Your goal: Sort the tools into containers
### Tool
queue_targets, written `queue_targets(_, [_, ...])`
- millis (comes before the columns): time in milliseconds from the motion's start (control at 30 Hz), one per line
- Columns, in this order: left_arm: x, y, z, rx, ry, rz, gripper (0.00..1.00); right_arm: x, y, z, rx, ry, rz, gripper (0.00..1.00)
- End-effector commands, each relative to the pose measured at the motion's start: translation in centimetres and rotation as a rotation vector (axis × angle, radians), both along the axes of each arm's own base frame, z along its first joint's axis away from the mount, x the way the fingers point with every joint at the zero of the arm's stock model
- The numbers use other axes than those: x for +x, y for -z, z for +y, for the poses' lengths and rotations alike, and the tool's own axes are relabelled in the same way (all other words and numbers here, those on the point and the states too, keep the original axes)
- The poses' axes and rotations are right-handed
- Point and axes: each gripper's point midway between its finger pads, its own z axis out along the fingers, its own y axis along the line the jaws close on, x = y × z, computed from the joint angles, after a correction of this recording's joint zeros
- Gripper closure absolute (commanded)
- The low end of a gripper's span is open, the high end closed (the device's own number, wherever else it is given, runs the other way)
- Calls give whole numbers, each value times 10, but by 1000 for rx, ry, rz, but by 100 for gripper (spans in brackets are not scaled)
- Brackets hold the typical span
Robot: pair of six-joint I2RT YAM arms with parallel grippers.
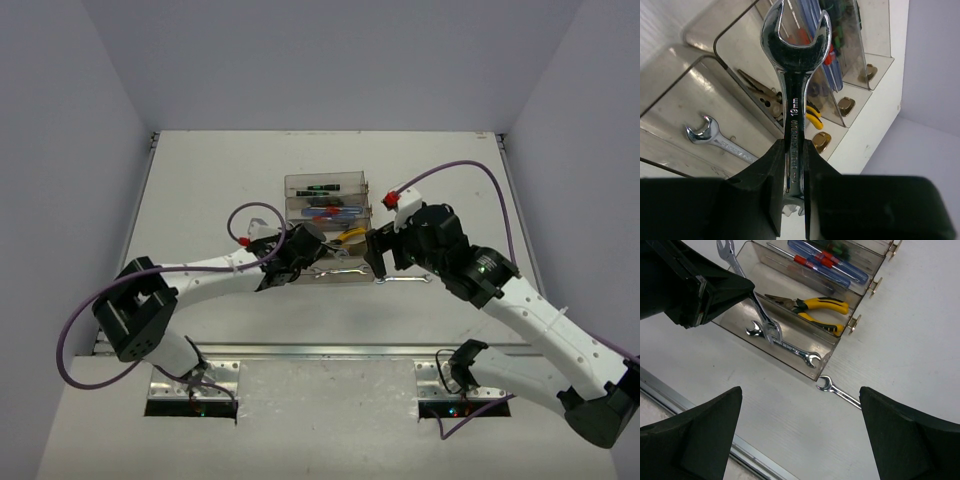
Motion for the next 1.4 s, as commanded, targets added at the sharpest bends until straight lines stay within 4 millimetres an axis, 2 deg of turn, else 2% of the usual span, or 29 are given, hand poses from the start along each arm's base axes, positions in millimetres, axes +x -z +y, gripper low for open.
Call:
queue_targets(0, [14,-22,-27,-198,-119,-66,100,3,-17,-9,15,43,-32,1])
queue_targets(100, [9,-11,-37,-217,-128,-49,100,3,-16,-12,8,46,-31,1])
queue_targets(300, [-1,-2,-52,-248,-149,-42,100,1,-12,-11,8,30,-9,1])
queue_targets(500, [-10,18,-59,-257,-175,-15,100,-4,-11,-11,6,10,4,1])
queue_targets(667, [-14,20,-70,-270,-179,-15,100,-8,-12,-8,18,-10,7,1])
queue_targets(800, [-18,27,-70,-274,-189,1,100,-10,-12,-5,29,-26,18,1])
queue_targets(900, [-18,27,-68,-268,-193,-4,80,-12,-13,-5,34,-29,18,1])
queue_targets(967, [-17,25,-67,-269,-197,-10,75,-12,-13,-5,36,-31,16,1])
queue_targets(1033, [-16,23,-64,-270,-209,-24,76,-12,-12,-4,35,-32,23,1])
queue_targets(1067, [-14,21,-63,-275,-221,-32,96,-11,-11,-4,36,-31,25,1])
queue_targets(1100, [-14,23,-60,-275,-229,-37,100,-11,-10,-4,32,-32,28,1])
queue_targets(1167, [-12,23,-59,-282,-234,-41,100,-11,-9,-4,29,-30,32,1])
queue_targets(1200, [-11,23,-58,-281,-237,-37,98,-11,-9,-3,31,-30,32,1])
queue_targets(1233, [-10,23,-57,-278,-238,-36,91,-10,-10,-3,33,-31,30,1])
queue_targets(1300, [-9,17,-59,-267,-222,-45,70,-10,-11,-3,32,-31,29,1])
queue_targets(1367, [-8,7,-61,-267,-206,-58,66,-10,-14,-3,37,-30,25,1])
